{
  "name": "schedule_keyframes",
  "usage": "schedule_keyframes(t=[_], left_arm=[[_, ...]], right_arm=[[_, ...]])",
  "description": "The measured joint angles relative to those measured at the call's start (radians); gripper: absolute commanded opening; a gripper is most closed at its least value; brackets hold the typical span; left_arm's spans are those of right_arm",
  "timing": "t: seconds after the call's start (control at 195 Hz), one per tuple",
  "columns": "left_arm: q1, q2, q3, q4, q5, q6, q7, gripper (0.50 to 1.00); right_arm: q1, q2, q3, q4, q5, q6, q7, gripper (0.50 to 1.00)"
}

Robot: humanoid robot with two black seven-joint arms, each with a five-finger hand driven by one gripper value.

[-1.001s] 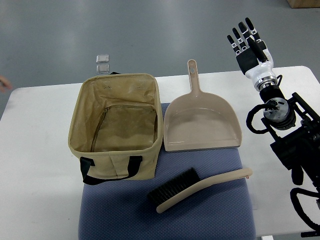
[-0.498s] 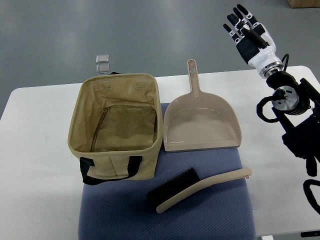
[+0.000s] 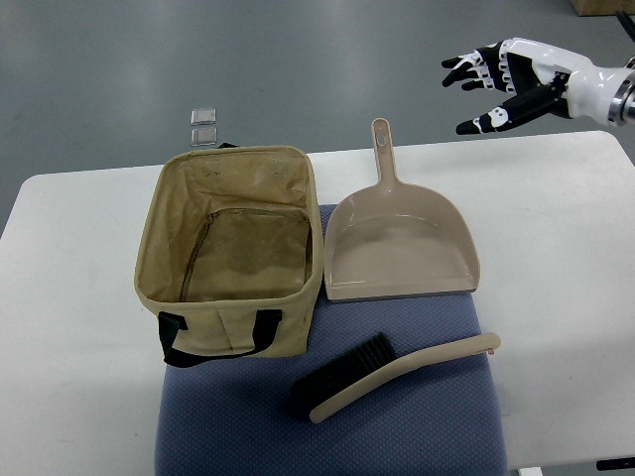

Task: Put pink broom in yellow bag with right hand
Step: 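Lower the right hand to the end of the beige brush handle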

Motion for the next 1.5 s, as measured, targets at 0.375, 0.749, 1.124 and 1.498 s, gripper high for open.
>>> schedule_keyframes(t=[0.375,0.749,1.124,1.498], left_arm=[[0.0,0.0,0.0,0.004,-0.001,0.0,0.0,1.0],[0.0,0.0,0.0,0.01,-0.001,0.0,0.0,1.0],[0.002,0.0,-0.001,0.014,-0.001,0.0,0.0,1.0],[0.003,0.0,-0.001,0.014,-0.001,0.0,0.0,1.0]], right_arm=[[-0.022,-0.225,-0.048,0.288,0.007,0.192,-0.04,0.93],[-0.159,-0.127,-0.125,0.293,-0.032,0.09,-0.067,0.928],[-0.299,-0.031,-0.131,0.286,-0.184,0.01,-0.066,0.924],[-0.336,-0.007,-0.175,0.275,-0.233,-0.058,-0.092,0.921]])
